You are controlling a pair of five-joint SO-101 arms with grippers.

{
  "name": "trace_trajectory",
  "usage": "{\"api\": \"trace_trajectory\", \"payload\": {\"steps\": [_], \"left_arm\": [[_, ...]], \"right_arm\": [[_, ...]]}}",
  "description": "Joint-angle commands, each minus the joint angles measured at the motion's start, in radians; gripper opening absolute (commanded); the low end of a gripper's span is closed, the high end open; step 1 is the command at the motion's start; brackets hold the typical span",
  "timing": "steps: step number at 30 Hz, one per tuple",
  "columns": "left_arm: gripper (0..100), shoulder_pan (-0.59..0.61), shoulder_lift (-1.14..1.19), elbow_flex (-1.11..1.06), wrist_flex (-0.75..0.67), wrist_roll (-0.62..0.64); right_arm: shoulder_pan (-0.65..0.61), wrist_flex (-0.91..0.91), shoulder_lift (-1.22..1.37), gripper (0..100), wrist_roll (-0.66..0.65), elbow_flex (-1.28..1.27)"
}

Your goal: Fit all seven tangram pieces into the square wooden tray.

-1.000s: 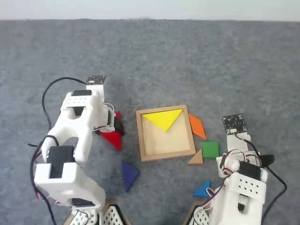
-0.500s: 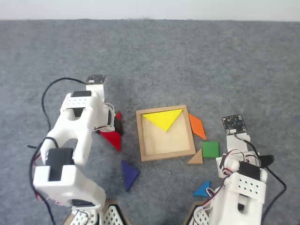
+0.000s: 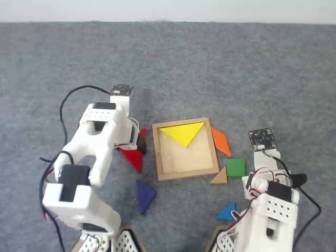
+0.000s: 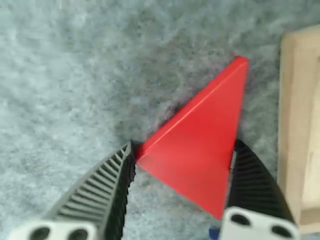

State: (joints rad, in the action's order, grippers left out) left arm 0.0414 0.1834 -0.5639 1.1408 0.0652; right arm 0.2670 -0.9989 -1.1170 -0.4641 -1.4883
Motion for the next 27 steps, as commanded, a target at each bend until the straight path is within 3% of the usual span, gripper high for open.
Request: {"api": "trace_trajectory", "payload": {"steps": [1,6,17,27], "left_arm": [[28,-0.04,0.081,0.07,0.069,-0.011],[28,-0.064,0.149,0.148,0.124,-0.025],[20,-0.089,0.146,0.159,0.086,-0.049],[18,-0.094,-0.049,0.148,0.141,-0.063]], "right_arm": [[0.01,0.019,-0.012,53.3,-0.011,0.009],[0.01,0.019,-0.012,53.3,-0.011,0.009],[0.01,0.019,-0.013,53.3,-0.011,0.008],[0.01,0.019,-0.015,53.3,-0.011,0.008]]}}
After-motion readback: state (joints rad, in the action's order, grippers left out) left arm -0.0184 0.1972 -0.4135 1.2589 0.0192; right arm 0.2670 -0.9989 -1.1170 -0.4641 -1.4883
